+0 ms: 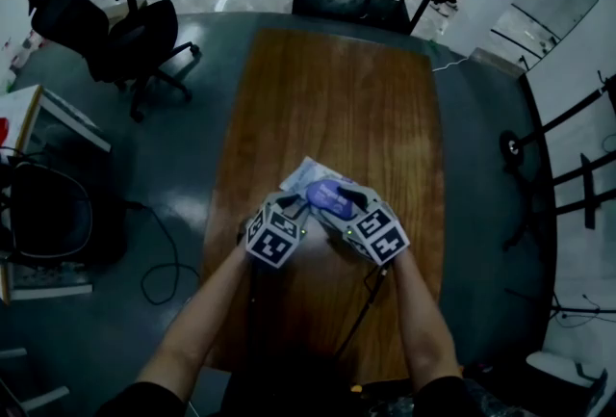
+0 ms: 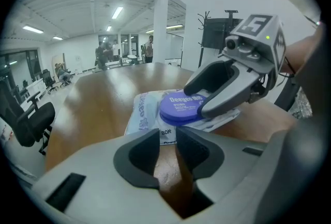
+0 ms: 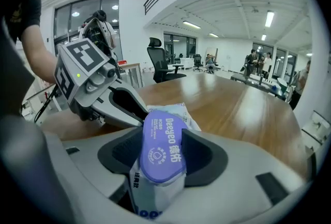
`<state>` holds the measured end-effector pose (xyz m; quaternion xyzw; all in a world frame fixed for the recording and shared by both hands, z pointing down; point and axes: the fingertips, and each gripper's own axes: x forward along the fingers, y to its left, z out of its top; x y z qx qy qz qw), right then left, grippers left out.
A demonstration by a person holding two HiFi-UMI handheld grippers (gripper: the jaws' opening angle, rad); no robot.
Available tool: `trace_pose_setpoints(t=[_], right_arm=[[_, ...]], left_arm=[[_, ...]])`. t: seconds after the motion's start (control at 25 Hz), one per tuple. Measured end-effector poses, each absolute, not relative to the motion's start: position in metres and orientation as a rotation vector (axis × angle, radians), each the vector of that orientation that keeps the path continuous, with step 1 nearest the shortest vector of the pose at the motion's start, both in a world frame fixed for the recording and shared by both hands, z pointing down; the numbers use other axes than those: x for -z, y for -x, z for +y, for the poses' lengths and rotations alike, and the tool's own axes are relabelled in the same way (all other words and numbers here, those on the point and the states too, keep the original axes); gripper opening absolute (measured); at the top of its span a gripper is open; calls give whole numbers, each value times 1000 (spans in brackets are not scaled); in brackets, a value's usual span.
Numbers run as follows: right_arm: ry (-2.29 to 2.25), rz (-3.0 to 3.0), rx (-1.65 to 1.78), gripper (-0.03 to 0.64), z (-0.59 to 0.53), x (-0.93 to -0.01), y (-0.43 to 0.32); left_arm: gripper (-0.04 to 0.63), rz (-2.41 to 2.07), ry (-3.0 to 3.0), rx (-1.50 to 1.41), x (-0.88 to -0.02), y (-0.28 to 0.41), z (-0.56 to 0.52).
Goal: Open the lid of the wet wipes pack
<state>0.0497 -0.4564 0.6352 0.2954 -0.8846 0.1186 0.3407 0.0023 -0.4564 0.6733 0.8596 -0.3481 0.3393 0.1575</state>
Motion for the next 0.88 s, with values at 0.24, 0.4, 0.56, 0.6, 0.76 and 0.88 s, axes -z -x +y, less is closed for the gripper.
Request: trace_pose_setpoints(t=[0.24, 0.4, 0.56, 0.6, 0.76, 0.88], right_arm=[[-788, -2352, -374, 245, -460, -624, -52], [-904, -2418, -293, 202, -465, -595, -58], [-1046, -2425, -175, 95, -476, -566, -69], [-1061, -2419, -163, 87, -478, -563, -71], [-1132, -2405, -130, 86, -488, -560, -79], [-1222, -2361, -67, 66, -500, -559, -88]], left_arm=[[115, -984, -2422, -958, -675, 0, -458], [115, -999, -2388, -941, -676, 3, -459], [115, -1005, -2371, -947, -676, 3, -458], [115, -1005, -2369, -951, -676, 3, -458], [115, -1006, -2365, -959, -676, 2, -458], [115, -1014, -2350, -953, -675, 4, -458]])
